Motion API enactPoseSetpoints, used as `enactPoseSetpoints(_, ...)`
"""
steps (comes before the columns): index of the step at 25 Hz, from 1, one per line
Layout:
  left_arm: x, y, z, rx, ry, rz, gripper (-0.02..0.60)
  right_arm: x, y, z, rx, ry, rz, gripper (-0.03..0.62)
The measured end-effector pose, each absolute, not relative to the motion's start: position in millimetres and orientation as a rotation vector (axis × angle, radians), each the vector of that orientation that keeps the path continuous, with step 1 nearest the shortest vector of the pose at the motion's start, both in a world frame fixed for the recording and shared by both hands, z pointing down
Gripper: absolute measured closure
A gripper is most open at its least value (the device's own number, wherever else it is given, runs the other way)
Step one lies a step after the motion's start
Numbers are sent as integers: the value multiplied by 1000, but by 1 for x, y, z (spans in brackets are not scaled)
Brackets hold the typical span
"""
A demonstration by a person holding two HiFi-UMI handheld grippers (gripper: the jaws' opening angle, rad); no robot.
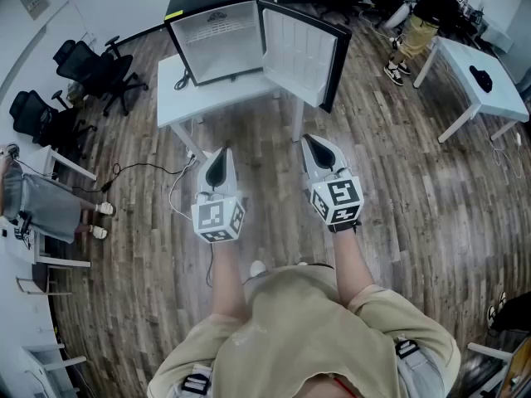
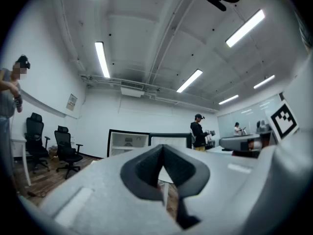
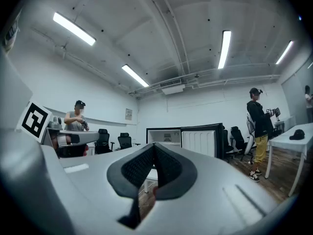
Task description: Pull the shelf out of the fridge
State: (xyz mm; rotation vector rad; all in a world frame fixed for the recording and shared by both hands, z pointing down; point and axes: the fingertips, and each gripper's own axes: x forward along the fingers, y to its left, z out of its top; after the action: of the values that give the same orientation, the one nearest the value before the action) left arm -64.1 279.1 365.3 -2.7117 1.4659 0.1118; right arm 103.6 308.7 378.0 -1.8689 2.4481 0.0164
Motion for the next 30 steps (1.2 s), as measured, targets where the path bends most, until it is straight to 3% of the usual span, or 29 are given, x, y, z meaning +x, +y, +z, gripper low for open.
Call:
enactPoseSetpoints(6,-40,305,382,-2706,1509,86,580,144,331,378,-1773,2414,-21,591)
enactPoseSetpoints(14,-46,294,388,-2692,1580,65,580,136,314,388,-1627,2470,-90,591)
enactPoseSetpoints(30,-36,116,376,-2808,1369,167,580,92,151,378,-1582,2523,-67,591)
